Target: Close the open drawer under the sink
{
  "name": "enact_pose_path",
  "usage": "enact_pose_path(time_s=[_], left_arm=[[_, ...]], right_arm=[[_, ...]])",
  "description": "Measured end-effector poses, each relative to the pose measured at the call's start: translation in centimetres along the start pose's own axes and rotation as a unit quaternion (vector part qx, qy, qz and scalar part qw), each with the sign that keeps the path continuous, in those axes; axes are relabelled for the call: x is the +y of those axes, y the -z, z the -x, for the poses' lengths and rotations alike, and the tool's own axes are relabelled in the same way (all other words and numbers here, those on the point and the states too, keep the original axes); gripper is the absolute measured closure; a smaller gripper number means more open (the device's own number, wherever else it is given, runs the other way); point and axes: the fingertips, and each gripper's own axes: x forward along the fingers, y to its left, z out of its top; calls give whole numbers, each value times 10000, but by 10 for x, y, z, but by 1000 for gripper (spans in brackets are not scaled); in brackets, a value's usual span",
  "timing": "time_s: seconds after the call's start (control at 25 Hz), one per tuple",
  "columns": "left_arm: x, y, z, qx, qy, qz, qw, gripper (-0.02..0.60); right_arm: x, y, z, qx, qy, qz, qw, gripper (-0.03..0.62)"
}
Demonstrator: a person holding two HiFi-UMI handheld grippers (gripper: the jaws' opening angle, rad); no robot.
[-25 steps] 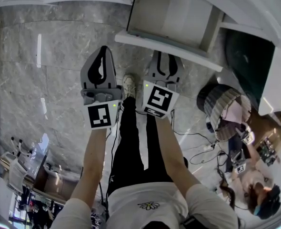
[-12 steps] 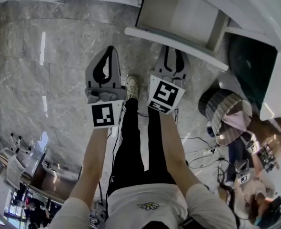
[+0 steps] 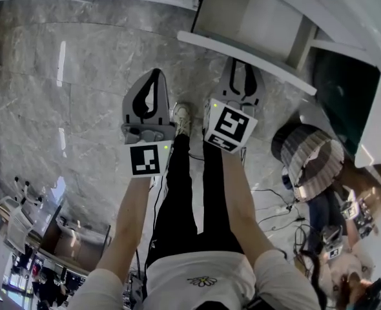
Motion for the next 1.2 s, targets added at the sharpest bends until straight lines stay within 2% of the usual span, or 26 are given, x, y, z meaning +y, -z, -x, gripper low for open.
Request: enact_pose_path(time_s=[0.64,0.88,1.2], left_arm=[[11,-9,-9,-78,-79,60,9999,561],[20,0,-10,31,-146,67,9999,561],[15,0,-15,40,-43,58,10000,561]], right_arm=[[-6,-14,-5,-39,98,-36,9999,461],[-10,-18,-12,-58,109,-29,9999,461],[-13,-17,-18,-24,126,-92,9999,461]])
